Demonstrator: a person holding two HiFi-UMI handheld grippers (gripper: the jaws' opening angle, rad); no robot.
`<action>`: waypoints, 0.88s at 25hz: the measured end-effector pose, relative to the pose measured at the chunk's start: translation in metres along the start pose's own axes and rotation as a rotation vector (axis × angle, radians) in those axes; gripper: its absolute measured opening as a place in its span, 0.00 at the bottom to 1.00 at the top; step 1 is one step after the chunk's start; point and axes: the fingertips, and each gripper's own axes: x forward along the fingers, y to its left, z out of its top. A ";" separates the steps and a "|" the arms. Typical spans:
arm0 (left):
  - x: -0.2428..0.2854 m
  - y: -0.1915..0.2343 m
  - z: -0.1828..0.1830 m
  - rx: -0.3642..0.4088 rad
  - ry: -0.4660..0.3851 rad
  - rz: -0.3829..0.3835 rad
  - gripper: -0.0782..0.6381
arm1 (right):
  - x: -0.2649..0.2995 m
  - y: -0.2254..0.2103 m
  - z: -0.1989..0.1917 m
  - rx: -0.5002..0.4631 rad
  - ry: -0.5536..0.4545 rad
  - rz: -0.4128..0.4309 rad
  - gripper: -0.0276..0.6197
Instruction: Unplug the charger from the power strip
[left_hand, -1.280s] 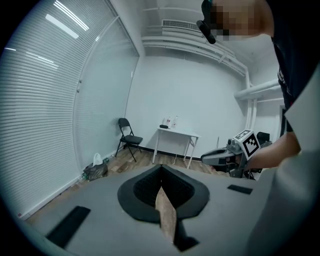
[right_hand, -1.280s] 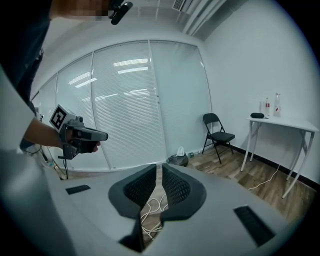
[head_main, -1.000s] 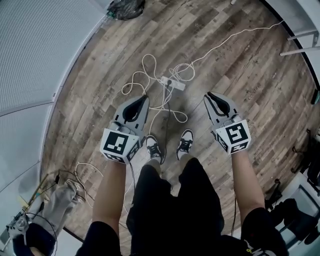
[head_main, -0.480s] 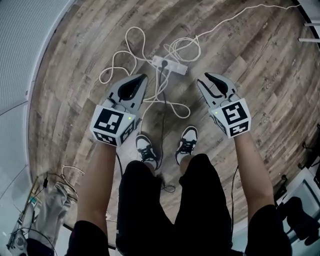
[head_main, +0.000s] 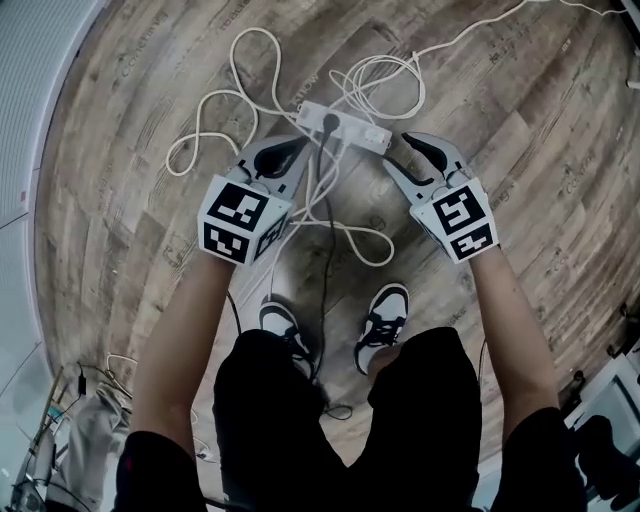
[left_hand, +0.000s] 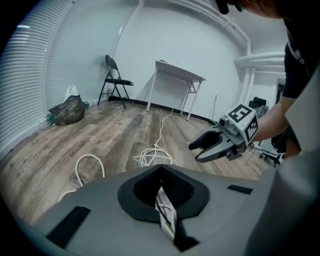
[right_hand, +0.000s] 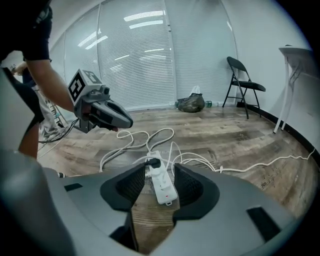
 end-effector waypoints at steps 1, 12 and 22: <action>0.013 0.005 -0.009 0.012 0.007 0.000 0.13 | 0.012 -0.002 -0.008 -0.021 0.007 0.008 0.31; 0.113 0.028 -0.077 0.093 0.118 -0.077 0.14 | 0.099 -0.011 -0.064 -0.187 0.105 0.082 0.33; 0.119 0.030 -0.081 0.113 0.140 -0.094 0.14 | 0.106 -0.010 -0.068 -0.232 0.120 0.062 0.22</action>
